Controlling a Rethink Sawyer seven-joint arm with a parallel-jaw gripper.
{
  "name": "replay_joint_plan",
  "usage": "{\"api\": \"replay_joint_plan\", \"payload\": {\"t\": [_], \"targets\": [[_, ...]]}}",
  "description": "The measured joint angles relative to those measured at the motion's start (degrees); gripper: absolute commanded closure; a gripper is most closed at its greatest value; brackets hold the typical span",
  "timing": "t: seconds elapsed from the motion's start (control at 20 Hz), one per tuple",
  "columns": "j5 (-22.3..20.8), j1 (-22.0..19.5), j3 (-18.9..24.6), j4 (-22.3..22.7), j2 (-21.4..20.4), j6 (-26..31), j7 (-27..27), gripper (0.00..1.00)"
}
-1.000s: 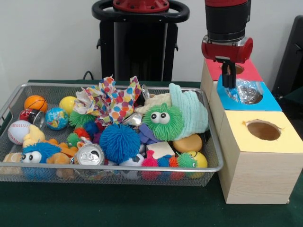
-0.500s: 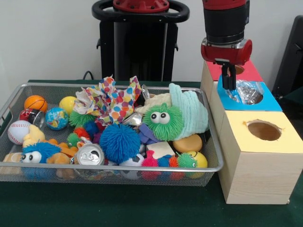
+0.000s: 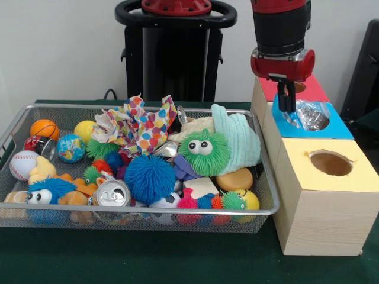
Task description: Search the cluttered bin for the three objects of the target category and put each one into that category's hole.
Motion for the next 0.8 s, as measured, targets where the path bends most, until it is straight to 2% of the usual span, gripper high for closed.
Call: {"api": "replay_joint_plan", "payload": {"t": [0.15,0.3,0.45,0.5,0.65,0.8], "targets": [[0.07,0.95,-0.77,-0.07,-0.05,-0.45,0.0,1.0],[0.94,5.35,-4.64,-0.97,-0.05,-1.23,0.01,1.0],[3.06,14.39,-12.59,-3.6,1.08,-1.78,0.31,1.0],[4.42,19.35,-16.94,-5.18,2.19,-2.02,0.59,1.0],[6.61,26.02,-22.91,-7.46,4.46,-2.21,1.34,1.0],[8.77,30.68,-27.67,-9.41,7.32,-2.18,2.61,1.0]]}}
